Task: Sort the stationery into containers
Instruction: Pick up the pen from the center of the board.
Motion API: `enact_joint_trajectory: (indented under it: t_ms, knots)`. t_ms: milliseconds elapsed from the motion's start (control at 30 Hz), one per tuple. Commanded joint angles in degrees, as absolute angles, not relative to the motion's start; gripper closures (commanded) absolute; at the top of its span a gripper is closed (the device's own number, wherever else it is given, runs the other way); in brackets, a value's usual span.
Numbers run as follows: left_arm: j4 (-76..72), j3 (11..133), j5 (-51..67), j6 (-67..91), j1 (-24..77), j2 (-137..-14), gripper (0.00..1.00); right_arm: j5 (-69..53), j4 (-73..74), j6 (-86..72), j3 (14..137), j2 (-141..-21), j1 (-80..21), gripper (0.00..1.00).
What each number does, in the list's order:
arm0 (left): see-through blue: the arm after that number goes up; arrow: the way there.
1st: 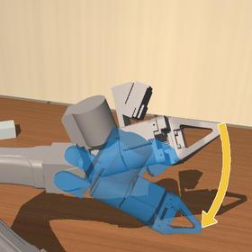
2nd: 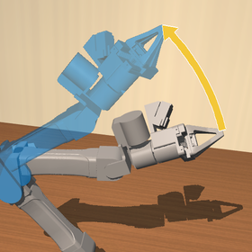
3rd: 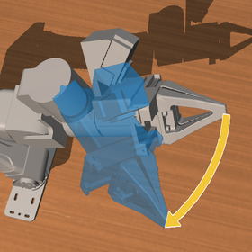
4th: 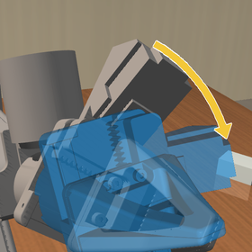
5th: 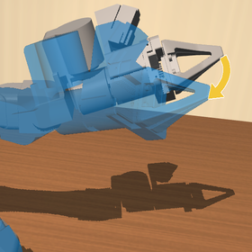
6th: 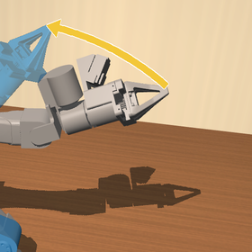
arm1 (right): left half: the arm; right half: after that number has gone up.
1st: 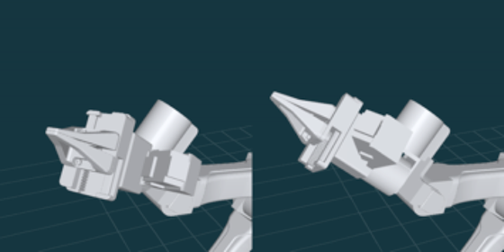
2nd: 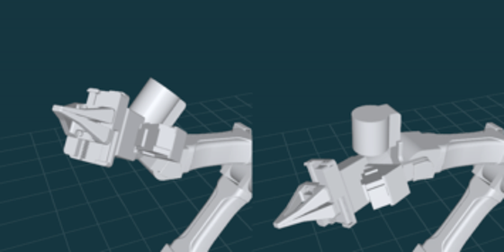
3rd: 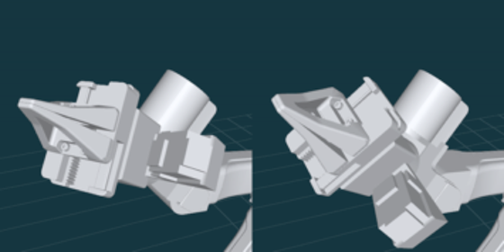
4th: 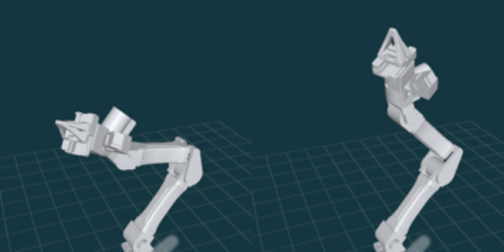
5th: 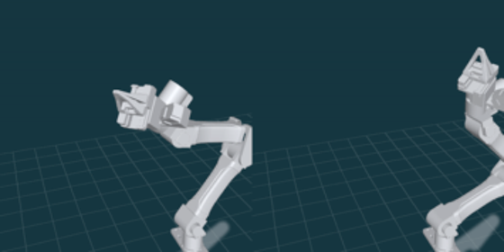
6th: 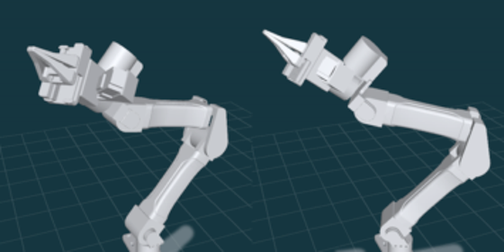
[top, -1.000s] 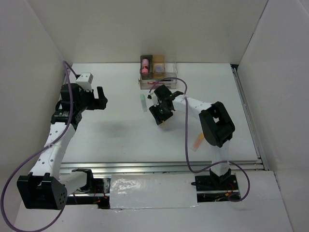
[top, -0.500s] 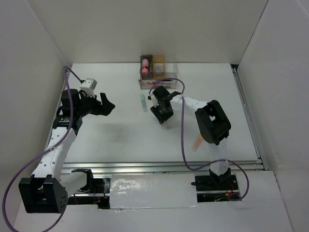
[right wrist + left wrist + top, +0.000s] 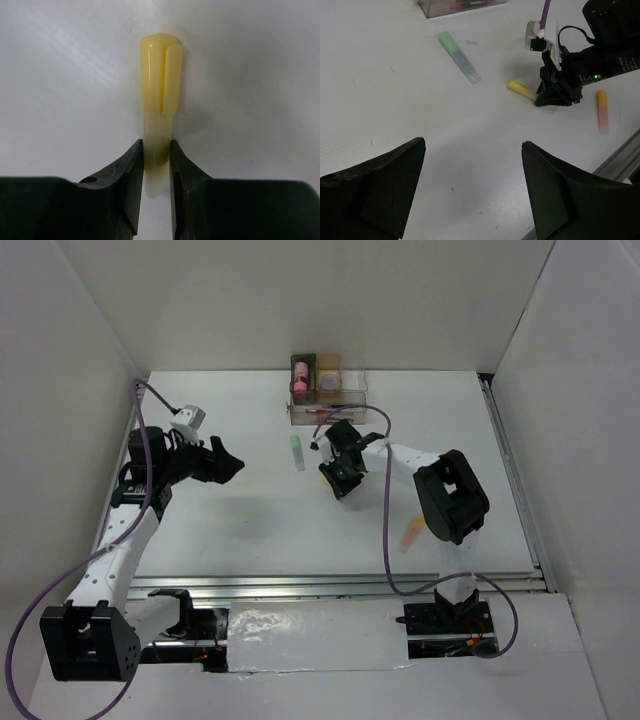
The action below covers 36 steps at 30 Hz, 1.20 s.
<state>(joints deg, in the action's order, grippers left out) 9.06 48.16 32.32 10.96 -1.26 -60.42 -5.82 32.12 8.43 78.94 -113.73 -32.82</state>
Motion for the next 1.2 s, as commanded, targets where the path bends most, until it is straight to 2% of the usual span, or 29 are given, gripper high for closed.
enact_joint_trajectory:
  t_ms: [0,100,133,233,400,733,833,933,1000,1067,1167]
  knots:
    - [5.98,46.50,41.53,11.52,-1.32,-58.80,0.10,-16.41,29.71,13.61,74.89,-103.73,-31.30,1.00]
    - [7.28,47.19,53.22,0.83,-1.32,-57.92,0.09,-26.00,34.61,24.91,74.17,-98.10,-30.76,1.00]
    - [11.56,47.72,57.87,-8.26,-0.54,-58.09,0.10,-29.76,37.07,27.14,75.75,-96.95,-30.67,1.00]
    - [18.00,49.48,59.32,-21.03,3.68,-58.45,0.14,-37.67,47.00,33.82,79.70,-96.15,-30.15,1.00]
    - [21.09,49.83,59.24,-31.09,8.43,-57.31,0.15,-41.66,57.29,39.36,83.05,-95.62,-31.99,1.00]
    - [19.08,50.19,46.07,-39.20,22.04,-53.44,0.20,-44.99,66.71,37.53,87.90,-100.81,-36.21,1.00]
    - [15.48,48.34,42.98,-36.39,22.59,-51.77,0.24,-45.62,58.50,33.59,83.25,-96.53,-35.51,1.00]
    - [7.08,44.05,45.34,-19.55,19.35,-48.79,0.26,-45.26,44.37,28.76,75.17,-87.22,-34.37,1.00]
    - [0.74,41.85,47.80,-4.80,16.98,-45.55,0.23,-46.22,37.39,25.15,70.17,-80.20,-32.26,1.00]
    - [-9.03,39.21,47.73,8.43,16.61,-43.87,0.20,-46.58,31.65,19.90,69.87,-77.97,-30.77,1.00]
    - [-18.96,37.62,47.02,19.20,17.14,-42.71,0.20,-51.14,28.40,12.35,72.51,-76.91,-26.03,1.00]
